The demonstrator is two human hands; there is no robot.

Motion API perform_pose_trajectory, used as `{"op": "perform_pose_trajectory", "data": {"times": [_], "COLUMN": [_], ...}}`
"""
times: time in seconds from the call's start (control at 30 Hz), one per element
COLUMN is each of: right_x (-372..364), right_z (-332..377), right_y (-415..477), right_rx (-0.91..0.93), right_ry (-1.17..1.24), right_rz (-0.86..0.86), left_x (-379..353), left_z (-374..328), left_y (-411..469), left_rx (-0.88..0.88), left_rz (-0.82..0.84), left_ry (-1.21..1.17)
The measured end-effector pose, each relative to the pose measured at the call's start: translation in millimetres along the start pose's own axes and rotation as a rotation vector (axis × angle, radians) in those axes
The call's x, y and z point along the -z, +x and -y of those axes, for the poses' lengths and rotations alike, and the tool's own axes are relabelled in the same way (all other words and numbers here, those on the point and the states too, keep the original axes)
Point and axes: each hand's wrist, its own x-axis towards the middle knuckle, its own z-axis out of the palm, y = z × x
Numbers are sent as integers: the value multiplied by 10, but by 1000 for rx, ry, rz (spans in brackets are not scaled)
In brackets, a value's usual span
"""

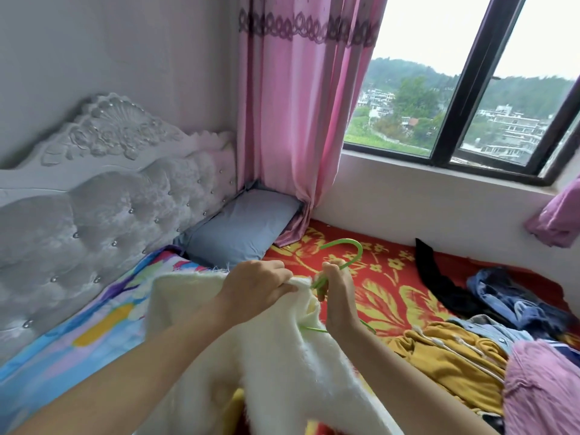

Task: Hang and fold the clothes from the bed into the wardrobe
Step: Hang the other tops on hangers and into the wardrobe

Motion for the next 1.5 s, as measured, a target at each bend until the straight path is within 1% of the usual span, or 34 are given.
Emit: {"op": "perform_pose_trajectory", "data": {"times": [0.1,0.13,0.17,0.2,0.23,0.27,0.3,0.33,0.37,0.4,0.43,0.47,0.53,0.57,0.63,0.67,0.8,0.87,0.93,0.97,1.03,1.1,1.17,1.23,1.33,1.37,1.43,1.47,1.5], "right_x": [34,54,97,161,247,347,418,477,531,554,548,522,359,247,47,-6,27,53,184,294,573,837,986,1031,972,921,766,672,504], "right_z": [35,52,62,57,8,-97,-203,-336,-463,-551,-610,-623,-548,-486,-398,-397,-351,-267,-168,-75,177,490,854,1190,1501,1567,1658,1703,1744], "right_y": [-41,-57,-63,-56,-51,-64,-118,-180,-231,-257,-246,-207,-117,-96,-116,-135,-108,-100,-92,-81,-55,-15,51,77,19,-8,0,5,11], "right_rx": [49,116,231,401,601,805,948,1025,1060,1059,1047,1022,997,1013,1024,1012,878,843,862,844,779,815,885,927,932,915,835,743,618], "right_ry": [-23,-66,-132,-239,-389,-511,-590,-640,-706,-790,-863,-880,-805,-767,-734,-759,-1075,-1187,-1283,-1307,-1249,-1181,-1114,-1128,-1167,-1158,-1079,-986,-843], "right_rz": [138,154,128,57,-25,-72,-46,50,180,281,316,304,276,290,364,390,376,497,593,626,700,688,641,616,579,580,555,537,532], "left_x": [87,100,130,182,255,330,414,500,571,628,670,708,767,803,881,916,988,1023,1072,1098,1165,1226,1293,1393,1400,1354,1303,1265,1224], "left_z": [71,147,242,343,435,517,587,632,649,654,650,629,587,581,566,571,658,656,730,785,900,960,983,970,1059,1113,1076,979,855], "left_y": [-33,-57,-72,-80,-77,-71,-58,-41,-20,-2,20,36,75,93,120,123,69,28,-40,-93,-228,-348,-386,-342,-327,-342,-279,-181,-68], "left_rx": [7,16,54,120,189,247,303,346,380,404,412,414,424,434,448,459,478,495,551,575,612,565,483,326,13,-55,-91,-94,-82], "left_rz": [6,0,-7,-14,-10,-18,-39,-67,-95,-122,-140,-145,-173,-194,-206,-211,-284,-268,-266,-285,-251,-198,-213,-260,-211,-197,-202,-206,-214], "left_ry": [-20,-46,-105,-181,-253,-305,-340,-368,-400,-440,-472,-492,-504,-512,-515,-511,-525,-522,-569,-602,-611,-516,-398,-273,-102,-39,5,16,20]}}
